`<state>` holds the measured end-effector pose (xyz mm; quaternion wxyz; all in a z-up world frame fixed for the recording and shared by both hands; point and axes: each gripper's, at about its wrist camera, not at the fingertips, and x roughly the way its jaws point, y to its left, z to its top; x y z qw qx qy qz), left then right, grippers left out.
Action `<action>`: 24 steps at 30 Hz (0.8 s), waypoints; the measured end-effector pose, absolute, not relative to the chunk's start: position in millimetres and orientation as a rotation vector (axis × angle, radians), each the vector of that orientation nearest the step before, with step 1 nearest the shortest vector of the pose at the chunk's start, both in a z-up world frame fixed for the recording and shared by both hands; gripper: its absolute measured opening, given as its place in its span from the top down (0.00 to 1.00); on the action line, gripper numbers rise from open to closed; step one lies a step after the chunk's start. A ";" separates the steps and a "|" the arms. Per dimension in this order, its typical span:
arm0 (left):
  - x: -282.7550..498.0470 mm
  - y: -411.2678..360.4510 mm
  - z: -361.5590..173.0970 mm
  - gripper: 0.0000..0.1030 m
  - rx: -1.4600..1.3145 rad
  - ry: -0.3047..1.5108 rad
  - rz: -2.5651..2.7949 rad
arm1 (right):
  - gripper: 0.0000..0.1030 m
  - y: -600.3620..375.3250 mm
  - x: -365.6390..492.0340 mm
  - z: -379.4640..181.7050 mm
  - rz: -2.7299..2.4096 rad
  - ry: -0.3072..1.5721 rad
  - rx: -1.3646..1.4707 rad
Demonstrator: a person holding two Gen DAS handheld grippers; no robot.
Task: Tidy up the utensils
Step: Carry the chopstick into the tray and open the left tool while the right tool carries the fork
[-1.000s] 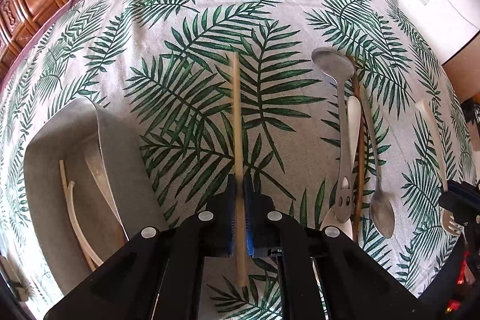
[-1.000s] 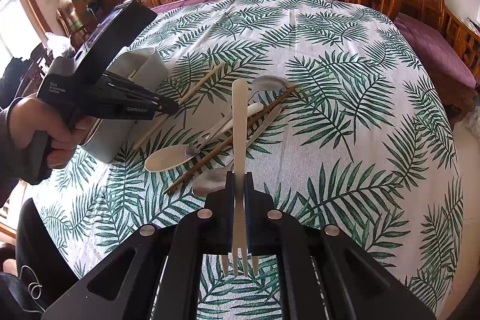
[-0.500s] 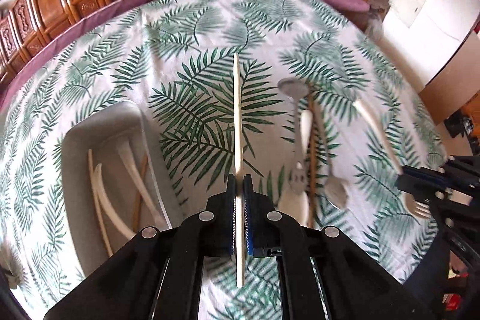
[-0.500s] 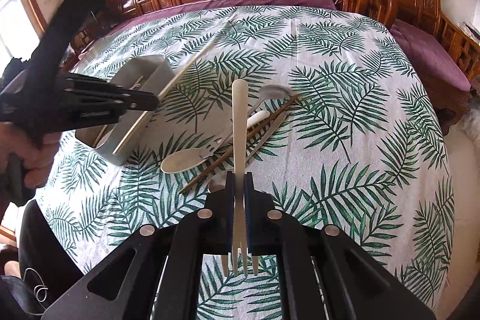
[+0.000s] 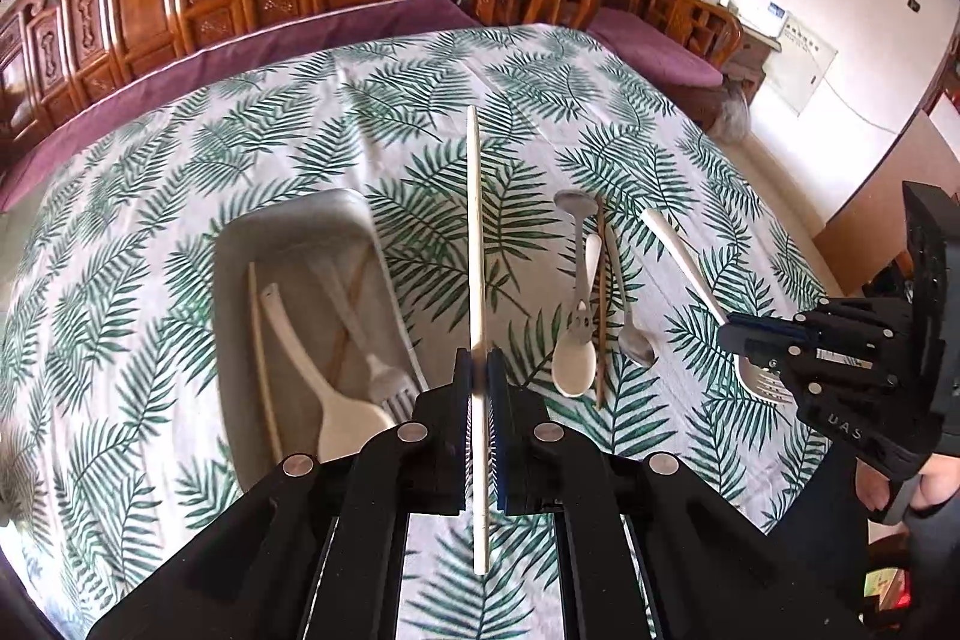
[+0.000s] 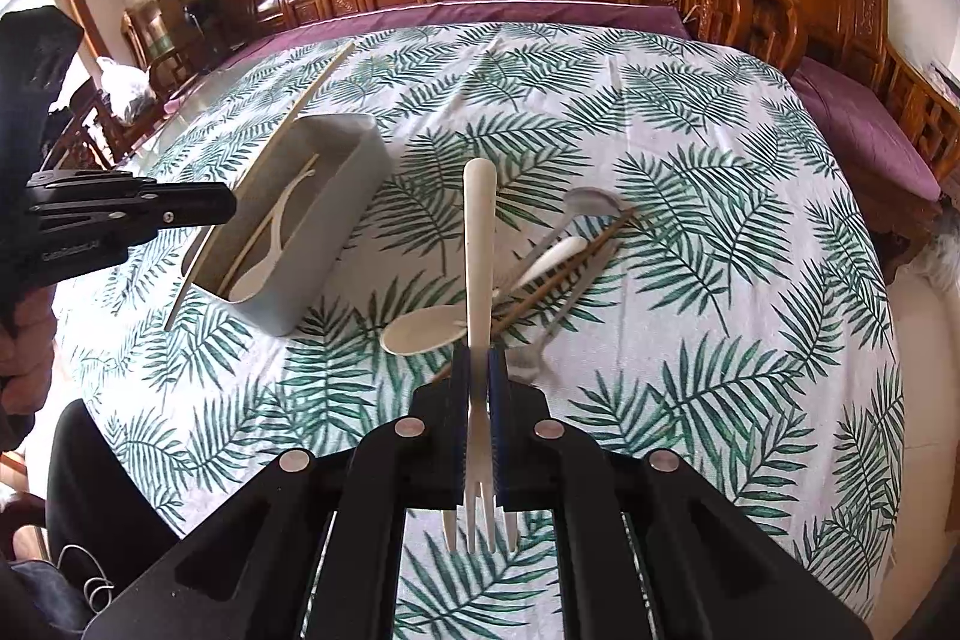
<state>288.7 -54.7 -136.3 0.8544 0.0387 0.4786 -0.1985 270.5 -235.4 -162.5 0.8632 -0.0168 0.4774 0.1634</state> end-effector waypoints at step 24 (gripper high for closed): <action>291.3 44.5 -152.2 0.96 -0.068 0.988 -0.314 | 0.93 -148.2 292.9 -138.9 0.461 1.021 -0.136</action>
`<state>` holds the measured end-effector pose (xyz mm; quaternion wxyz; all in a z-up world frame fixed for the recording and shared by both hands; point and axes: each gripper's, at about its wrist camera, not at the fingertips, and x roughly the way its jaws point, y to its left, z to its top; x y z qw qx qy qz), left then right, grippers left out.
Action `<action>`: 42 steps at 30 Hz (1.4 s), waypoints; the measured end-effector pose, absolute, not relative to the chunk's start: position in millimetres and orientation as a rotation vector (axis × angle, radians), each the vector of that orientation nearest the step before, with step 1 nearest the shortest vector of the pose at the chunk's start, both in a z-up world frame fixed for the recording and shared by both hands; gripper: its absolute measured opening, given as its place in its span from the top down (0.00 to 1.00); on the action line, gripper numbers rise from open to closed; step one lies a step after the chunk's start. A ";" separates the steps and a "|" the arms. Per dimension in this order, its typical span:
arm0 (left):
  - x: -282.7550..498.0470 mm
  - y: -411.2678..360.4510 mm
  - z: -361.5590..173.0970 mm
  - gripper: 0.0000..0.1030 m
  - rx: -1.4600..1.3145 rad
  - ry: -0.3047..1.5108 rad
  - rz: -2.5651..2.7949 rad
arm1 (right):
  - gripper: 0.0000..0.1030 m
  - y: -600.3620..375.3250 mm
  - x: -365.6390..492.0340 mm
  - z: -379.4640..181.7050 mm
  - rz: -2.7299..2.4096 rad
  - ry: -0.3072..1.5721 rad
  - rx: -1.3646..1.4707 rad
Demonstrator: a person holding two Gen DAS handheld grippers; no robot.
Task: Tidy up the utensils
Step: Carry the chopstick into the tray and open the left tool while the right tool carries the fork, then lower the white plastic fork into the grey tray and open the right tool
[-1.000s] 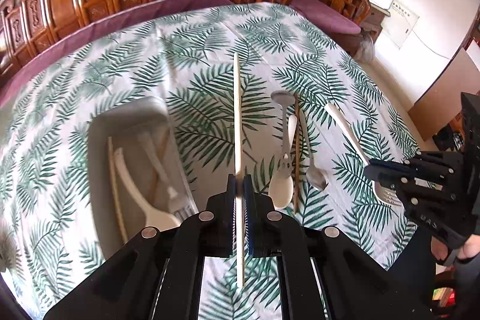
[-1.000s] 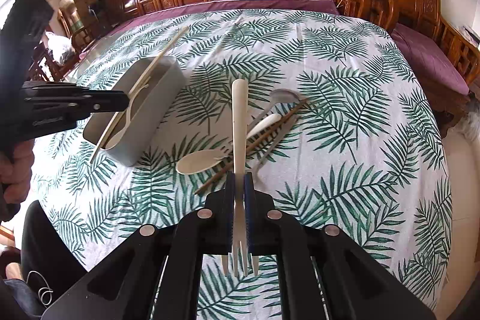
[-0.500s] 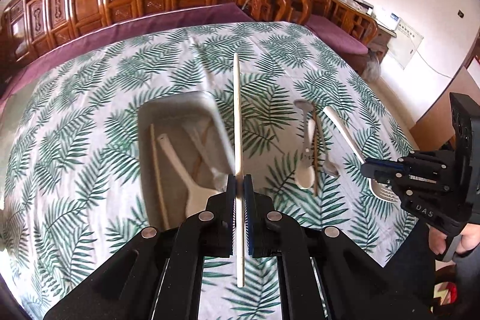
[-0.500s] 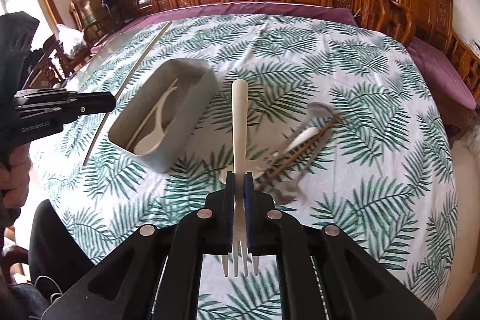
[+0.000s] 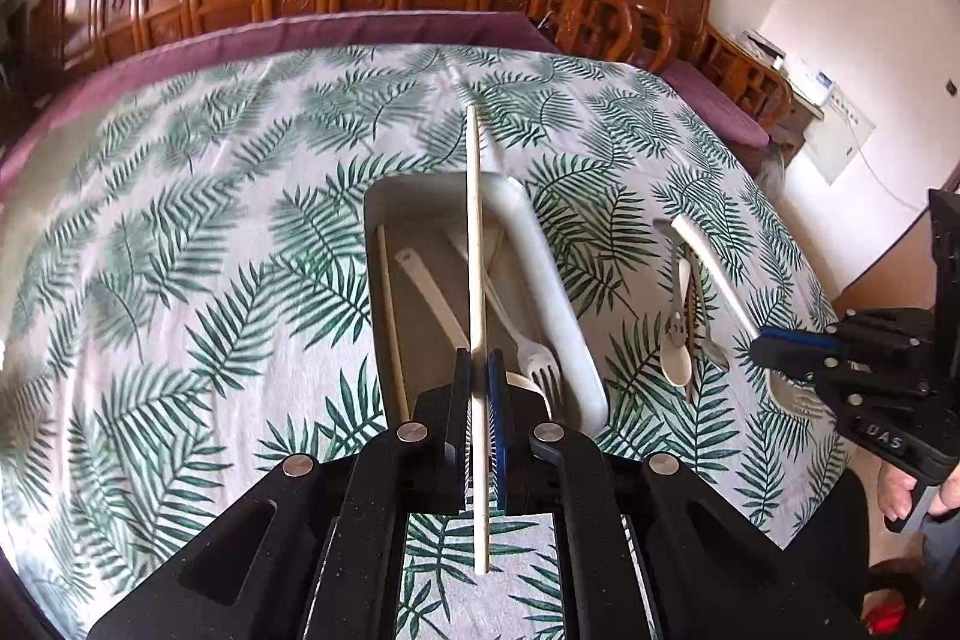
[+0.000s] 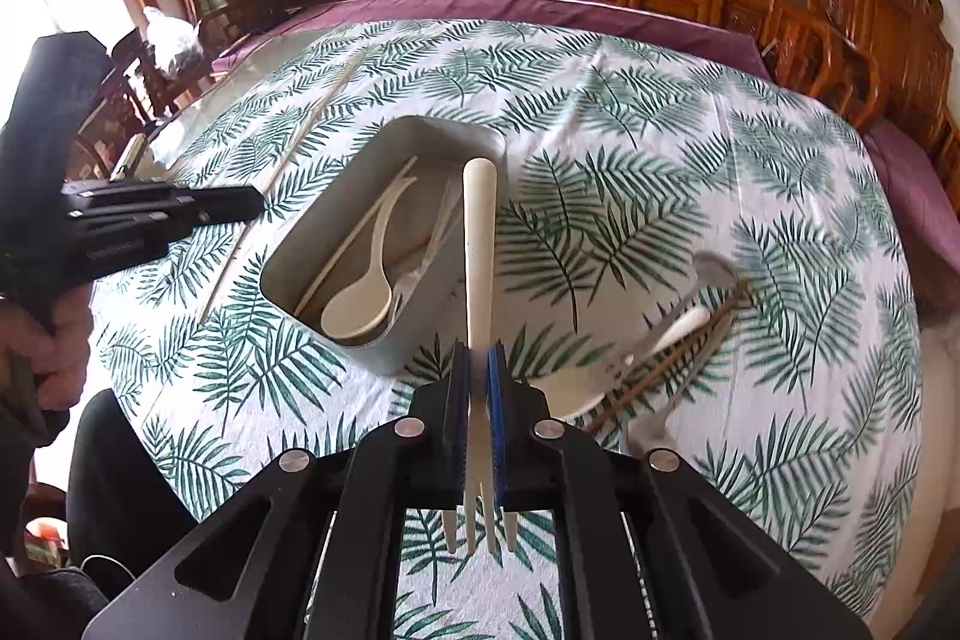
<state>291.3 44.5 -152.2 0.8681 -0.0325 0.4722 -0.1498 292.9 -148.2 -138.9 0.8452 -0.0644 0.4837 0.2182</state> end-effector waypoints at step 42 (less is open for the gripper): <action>303.2 83.0 -157.3 0.67 -0.095 0.937 -0.247 | 0.93 -72.5 350.7 -170.3 0.501 1.077 -0.062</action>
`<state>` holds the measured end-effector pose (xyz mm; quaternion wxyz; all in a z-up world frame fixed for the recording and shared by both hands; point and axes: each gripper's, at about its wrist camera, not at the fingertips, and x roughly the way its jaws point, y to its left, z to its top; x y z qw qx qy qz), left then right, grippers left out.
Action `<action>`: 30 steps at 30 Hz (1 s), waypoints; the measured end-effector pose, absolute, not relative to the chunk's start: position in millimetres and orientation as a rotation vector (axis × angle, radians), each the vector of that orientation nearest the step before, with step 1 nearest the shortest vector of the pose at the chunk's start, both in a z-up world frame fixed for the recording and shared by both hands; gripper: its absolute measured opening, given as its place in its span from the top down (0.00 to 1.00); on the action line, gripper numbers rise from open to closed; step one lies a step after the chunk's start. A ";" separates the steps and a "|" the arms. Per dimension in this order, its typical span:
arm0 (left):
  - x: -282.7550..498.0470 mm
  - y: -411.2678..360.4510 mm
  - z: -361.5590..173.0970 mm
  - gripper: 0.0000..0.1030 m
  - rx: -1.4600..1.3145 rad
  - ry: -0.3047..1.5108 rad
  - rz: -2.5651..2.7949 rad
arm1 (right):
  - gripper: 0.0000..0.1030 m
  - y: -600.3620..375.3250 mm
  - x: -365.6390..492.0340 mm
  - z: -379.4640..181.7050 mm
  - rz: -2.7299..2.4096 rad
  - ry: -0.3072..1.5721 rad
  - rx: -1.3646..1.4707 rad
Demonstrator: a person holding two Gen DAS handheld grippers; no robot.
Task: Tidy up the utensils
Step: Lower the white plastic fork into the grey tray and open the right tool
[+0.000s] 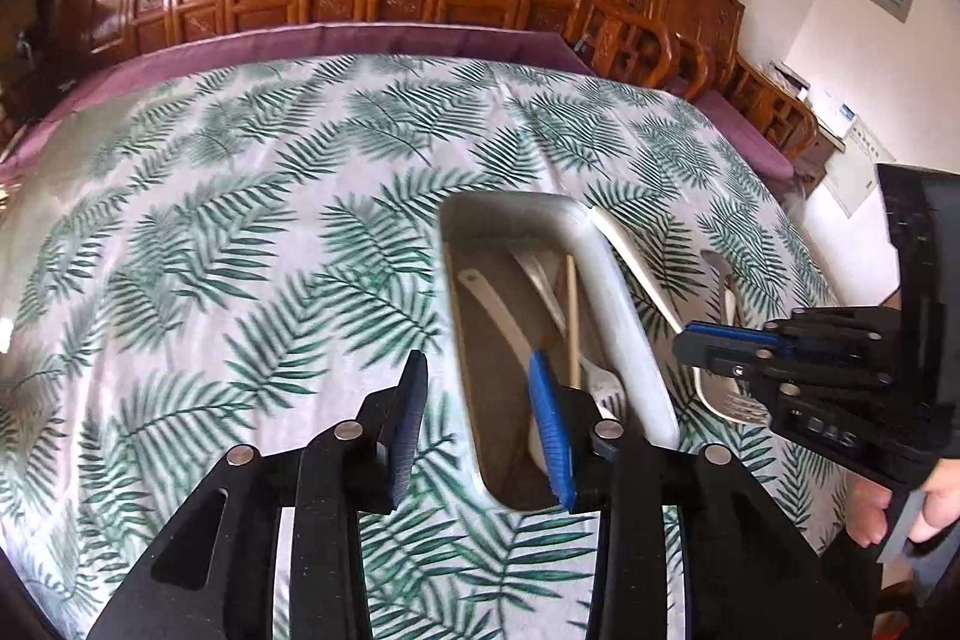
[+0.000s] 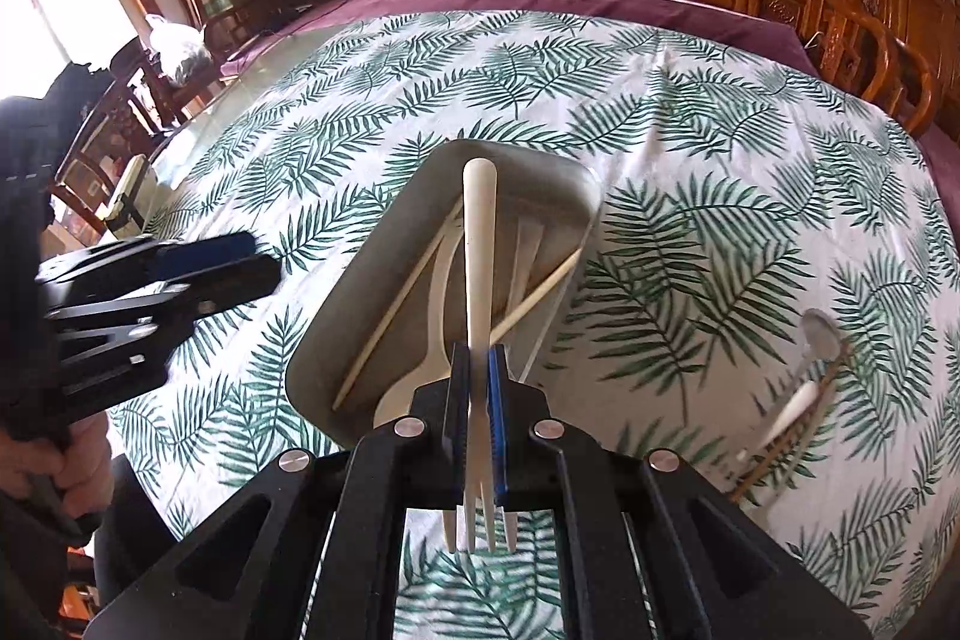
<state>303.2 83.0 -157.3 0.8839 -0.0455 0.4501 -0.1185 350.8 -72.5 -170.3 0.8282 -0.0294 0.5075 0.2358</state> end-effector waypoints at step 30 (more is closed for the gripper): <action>260.2 142.9 -87.4 0.25 -0.069 0.769 -0.086 | 0.92 -28.0 389.5 -202.4 0.482 1.123 -0.034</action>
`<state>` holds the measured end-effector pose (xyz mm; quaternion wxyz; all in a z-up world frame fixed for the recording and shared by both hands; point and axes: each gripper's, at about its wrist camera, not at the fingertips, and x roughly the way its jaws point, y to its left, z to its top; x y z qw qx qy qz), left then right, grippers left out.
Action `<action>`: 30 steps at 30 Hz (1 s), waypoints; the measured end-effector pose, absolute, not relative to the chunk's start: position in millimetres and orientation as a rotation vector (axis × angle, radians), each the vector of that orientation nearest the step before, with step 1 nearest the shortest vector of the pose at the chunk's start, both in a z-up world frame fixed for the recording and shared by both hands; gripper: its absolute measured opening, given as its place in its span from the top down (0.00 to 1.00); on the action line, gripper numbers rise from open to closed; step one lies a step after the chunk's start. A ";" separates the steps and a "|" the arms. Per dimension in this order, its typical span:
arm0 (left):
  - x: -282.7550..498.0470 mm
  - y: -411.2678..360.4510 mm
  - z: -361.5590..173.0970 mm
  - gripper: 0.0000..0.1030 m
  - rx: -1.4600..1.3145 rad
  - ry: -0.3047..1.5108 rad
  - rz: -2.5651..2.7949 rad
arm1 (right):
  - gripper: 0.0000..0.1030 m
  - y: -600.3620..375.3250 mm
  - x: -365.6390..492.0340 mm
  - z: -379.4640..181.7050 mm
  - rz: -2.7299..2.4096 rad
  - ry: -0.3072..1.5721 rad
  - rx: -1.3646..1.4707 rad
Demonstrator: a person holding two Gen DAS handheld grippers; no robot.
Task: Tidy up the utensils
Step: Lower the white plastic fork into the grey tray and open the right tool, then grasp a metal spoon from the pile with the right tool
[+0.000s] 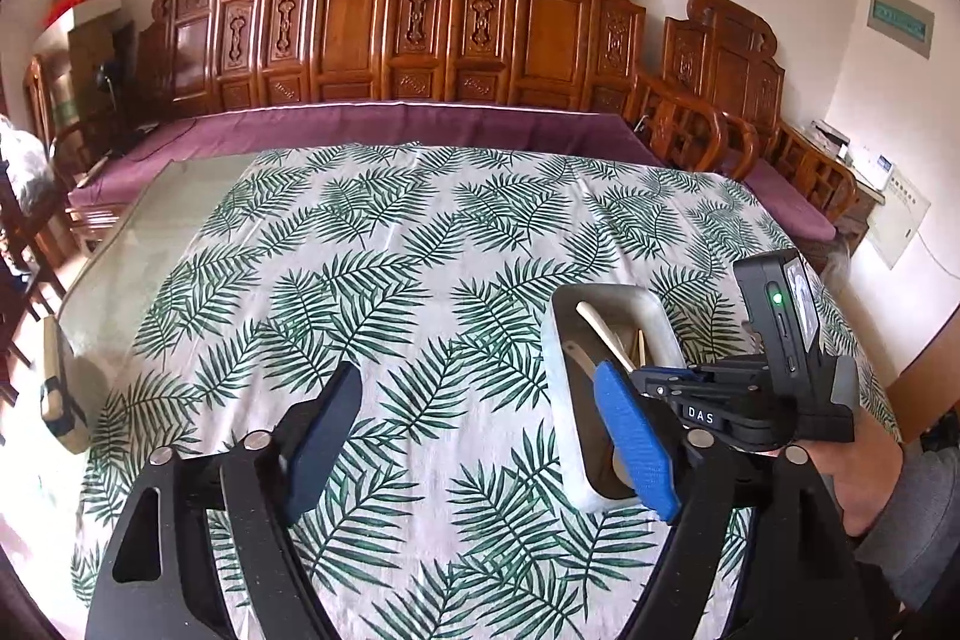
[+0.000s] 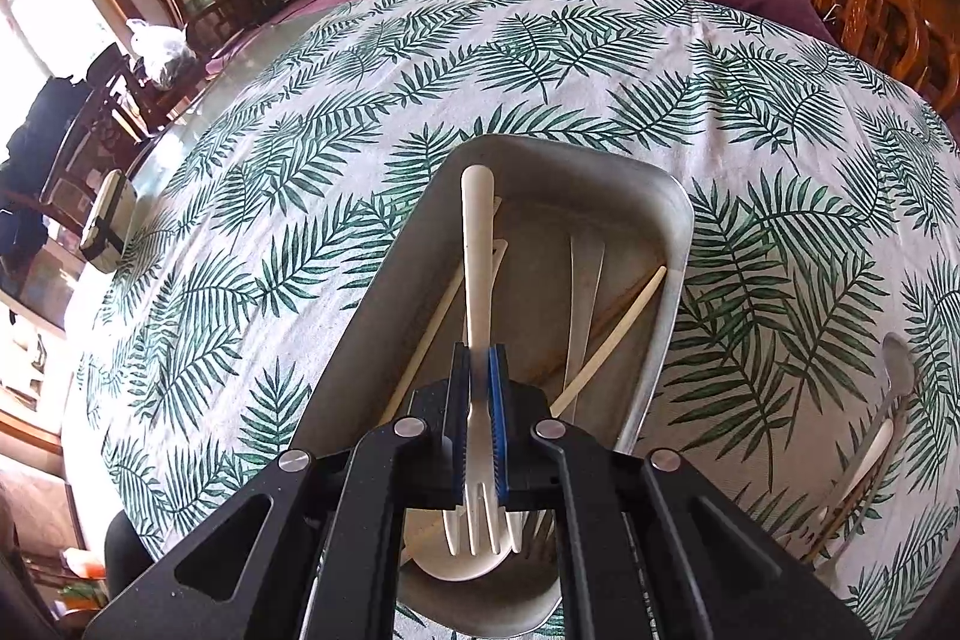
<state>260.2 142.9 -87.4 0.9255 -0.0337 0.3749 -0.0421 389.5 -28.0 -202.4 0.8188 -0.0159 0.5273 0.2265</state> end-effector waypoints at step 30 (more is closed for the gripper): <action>256.1 61.1 -105.2 0.09 0.000 0.815 -0.213 | 0.78 -174.2 290.2 -158.1 0.420 1.013 0.044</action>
